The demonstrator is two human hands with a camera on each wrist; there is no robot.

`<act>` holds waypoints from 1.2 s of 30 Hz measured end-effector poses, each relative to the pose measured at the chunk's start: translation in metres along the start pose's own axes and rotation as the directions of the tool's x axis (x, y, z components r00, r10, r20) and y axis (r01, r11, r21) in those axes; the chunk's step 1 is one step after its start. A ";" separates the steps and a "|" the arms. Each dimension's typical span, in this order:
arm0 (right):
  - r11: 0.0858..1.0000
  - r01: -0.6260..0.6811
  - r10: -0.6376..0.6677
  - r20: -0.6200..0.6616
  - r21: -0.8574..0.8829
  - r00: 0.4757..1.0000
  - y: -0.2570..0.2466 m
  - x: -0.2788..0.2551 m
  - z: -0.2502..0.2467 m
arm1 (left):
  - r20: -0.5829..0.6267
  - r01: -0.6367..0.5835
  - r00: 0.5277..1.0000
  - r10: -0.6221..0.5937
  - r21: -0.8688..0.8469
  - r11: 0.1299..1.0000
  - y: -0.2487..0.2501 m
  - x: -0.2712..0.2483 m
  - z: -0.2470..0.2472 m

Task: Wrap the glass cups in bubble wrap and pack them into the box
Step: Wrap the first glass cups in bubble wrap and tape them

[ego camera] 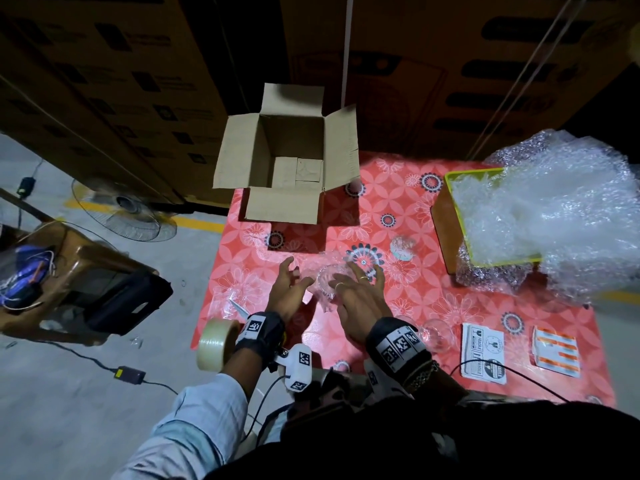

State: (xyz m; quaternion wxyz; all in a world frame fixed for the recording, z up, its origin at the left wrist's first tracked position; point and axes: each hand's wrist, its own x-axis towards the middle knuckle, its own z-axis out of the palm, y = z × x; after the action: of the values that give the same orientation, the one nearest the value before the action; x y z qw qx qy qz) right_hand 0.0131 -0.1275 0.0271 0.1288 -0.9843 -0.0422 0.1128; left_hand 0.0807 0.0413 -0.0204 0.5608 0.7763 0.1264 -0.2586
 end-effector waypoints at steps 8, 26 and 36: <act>0.999 -0.051 0.050 0.097 0.005 0.994 -0.003 0.007 0.004 | 0.051 0.066 0.997 -0.061 -0.099 0.993 -0.003 0.000 0.007; 0.919 -0.162 0.212 -0.103 0.360 0.972 0.010 0.010 -0.007 | 0.005 -0.019 1.000 0.020 -0.151 0.988 -0.004 0.003 0.006; 0.746 -0.389 0.404 0.098 0.540 0.910 0.028 0.033 0.013 | -0.045 -0.230 0.973 0.228 -0.036 0.973 0.008 -0.003 -0.003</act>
State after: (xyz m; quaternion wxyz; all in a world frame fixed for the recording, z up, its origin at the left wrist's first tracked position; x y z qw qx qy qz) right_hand 0.0434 -0.1476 0.0004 0.3786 -0.8932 0.2033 0.1326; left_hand 0.0832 0.0412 -0.0115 0.6002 0.7789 0.0527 -0.1739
